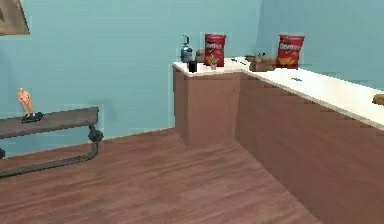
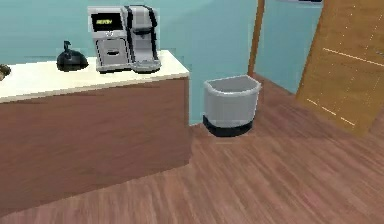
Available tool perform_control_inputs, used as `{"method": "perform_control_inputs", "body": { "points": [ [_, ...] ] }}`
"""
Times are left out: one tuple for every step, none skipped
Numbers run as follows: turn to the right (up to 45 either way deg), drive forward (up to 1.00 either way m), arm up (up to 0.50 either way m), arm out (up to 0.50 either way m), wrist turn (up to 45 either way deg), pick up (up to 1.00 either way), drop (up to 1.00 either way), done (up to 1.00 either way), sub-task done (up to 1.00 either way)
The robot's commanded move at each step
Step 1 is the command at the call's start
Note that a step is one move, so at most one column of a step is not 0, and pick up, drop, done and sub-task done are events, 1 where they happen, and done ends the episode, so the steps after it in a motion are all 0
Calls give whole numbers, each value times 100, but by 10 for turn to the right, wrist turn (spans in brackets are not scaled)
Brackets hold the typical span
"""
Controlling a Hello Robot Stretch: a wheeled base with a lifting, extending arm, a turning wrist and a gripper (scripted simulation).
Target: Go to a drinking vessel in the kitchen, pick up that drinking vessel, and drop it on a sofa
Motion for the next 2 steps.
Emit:
{"method": "perform_control_inputs", "body": {
  "points": [
    [0,100,0,0,0,0,0,0,0],
    [-90,0,0,0,0,0,0,0,0]
  ]
}}
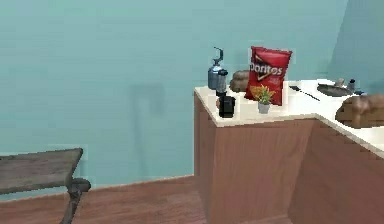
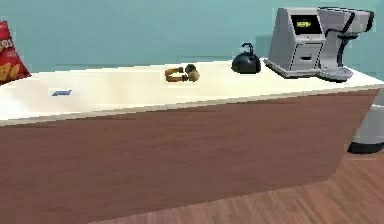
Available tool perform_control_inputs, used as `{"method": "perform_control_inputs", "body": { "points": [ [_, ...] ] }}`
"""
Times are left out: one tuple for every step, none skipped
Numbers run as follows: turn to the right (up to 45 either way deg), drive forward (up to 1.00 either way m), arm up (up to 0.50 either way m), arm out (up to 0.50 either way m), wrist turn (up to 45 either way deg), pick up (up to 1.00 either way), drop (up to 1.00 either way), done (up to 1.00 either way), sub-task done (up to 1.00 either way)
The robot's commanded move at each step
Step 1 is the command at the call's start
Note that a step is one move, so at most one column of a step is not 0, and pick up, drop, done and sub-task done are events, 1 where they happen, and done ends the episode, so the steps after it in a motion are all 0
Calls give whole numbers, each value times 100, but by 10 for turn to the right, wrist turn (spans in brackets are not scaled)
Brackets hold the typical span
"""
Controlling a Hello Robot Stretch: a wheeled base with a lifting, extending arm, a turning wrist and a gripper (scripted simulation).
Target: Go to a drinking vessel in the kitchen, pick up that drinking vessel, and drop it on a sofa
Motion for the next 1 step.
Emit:
{"method": "perform_control_inputs", "body": {
  "points": [
    [0,30,0,0,0,0,0,0,0]
  ]
}}
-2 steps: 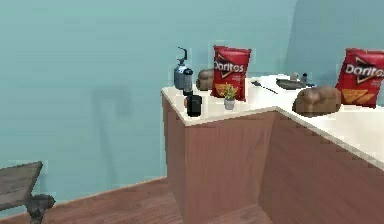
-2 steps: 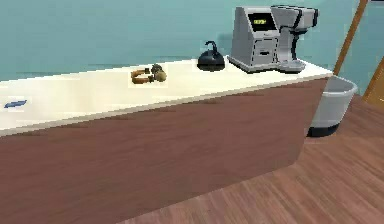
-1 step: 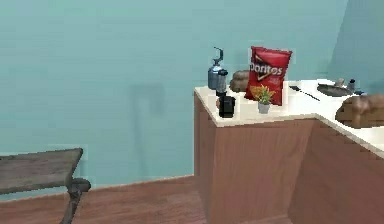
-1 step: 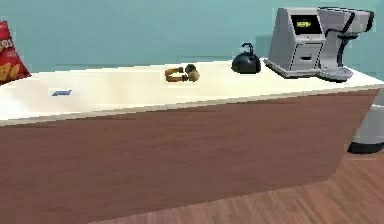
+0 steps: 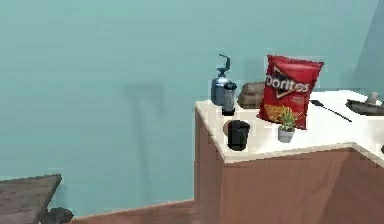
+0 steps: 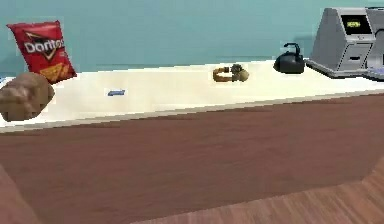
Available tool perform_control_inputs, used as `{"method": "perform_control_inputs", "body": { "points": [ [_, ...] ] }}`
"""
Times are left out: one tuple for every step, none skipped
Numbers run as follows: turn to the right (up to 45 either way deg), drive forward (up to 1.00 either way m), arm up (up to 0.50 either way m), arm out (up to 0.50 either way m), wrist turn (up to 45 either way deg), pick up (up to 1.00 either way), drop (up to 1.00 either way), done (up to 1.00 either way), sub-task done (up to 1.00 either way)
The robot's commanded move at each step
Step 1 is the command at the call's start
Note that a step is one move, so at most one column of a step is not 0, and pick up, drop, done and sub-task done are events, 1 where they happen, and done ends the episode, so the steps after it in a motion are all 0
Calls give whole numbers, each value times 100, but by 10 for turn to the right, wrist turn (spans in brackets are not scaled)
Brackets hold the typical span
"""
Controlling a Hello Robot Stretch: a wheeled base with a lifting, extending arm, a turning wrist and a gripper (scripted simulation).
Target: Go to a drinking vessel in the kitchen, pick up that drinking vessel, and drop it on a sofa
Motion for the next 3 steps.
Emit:
{"method": "perform_control_inputs", "body": {
  "points": [
    [-450,0,0,0,0,0,0,0,0],
    [-270,0,0,0,0,0,0,0,0],
    [0,0,50,0,0,0,0,0,0]
  ]
}}
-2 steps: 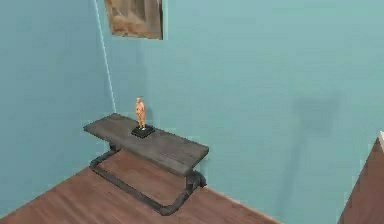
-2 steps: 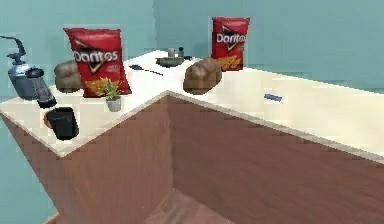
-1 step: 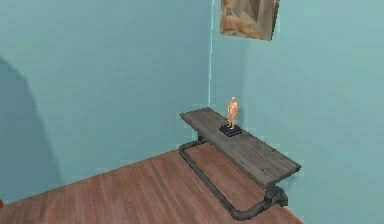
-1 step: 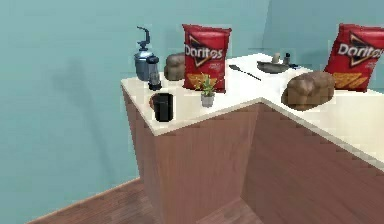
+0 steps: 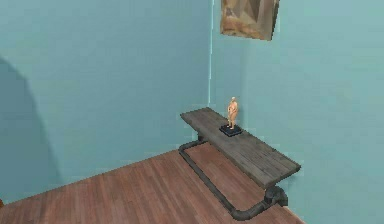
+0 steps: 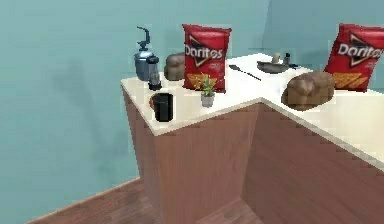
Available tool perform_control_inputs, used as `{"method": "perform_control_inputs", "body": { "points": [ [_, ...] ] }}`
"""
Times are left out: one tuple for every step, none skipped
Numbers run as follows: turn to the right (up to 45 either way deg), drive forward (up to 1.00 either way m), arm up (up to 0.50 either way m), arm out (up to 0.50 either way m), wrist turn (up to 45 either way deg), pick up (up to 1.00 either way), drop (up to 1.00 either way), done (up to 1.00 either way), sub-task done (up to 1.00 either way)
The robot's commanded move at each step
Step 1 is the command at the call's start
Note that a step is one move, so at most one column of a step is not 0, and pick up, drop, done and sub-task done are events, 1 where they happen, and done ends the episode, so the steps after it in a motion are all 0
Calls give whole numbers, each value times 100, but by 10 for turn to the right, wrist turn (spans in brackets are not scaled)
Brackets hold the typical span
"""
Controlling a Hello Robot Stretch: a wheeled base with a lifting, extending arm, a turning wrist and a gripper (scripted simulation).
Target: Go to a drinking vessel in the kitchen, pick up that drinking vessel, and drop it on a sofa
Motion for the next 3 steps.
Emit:
{"method": "perform_control_inputs", "body": {
  "points": [
    [0,0,38,0,0,0,0,0,0],
    [0,0,0,44,0,0,0,0,0],
    [0,0,0,0,450,0,0,0,0]
  ]
}}
